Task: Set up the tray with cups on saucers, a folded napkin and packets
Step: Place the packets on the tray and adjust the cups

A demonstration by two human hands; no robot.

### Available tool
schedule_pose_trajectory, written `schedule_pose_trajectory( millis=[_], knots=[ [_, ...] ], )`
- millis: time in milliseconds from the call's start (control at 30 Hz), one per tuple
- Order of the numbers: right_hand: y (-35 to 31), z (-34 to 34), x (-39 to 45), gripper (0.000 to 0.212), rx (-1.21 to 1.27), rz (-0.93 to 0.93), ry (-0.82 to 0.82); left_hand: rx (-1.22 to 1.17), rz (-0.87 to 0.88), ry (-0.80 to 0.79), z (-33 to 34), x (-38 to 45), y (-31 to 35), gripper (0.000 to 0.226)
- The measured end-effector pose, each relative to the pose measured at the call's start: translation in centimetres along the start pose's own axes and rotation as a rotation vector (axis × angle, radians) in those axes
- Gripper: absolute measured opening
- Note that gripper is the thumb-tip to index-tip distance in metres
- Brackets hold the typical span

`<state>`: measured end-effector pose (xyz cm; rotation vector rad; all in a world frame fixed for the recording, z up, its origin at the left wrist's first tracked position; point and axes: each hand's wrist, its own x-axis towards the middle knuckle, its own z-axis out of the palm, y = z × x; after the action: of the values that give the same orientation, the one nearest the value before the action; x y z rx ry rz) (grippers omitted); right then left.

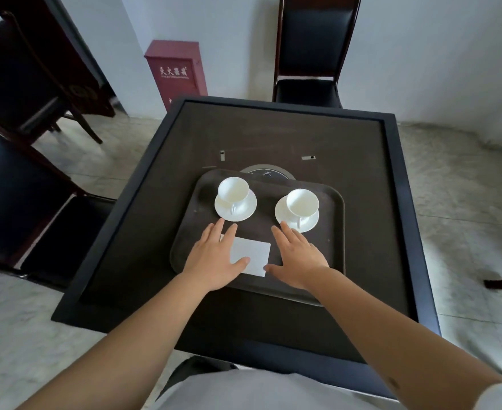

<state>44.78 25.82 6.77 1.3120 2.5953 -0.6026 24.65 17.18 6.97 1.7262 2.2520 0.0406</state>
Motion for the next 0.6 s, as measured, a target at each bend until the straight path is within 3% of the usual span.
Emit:
schedule_pose_trajectory(
  millis=[400,600],
  knots=[
    [-7.0,-0.3,6.2,0.087,0.104,0.193,-0.010,-0.002,0.190,-0.042,-3.3,6.2,-8.0,0.076],
    [-8.9,-1.5,10.3,0.085,0.213,0.217,0.055,-0.136,0.205,-0.084,-4.6,11.4,-10.1,0.079]
  ],
)
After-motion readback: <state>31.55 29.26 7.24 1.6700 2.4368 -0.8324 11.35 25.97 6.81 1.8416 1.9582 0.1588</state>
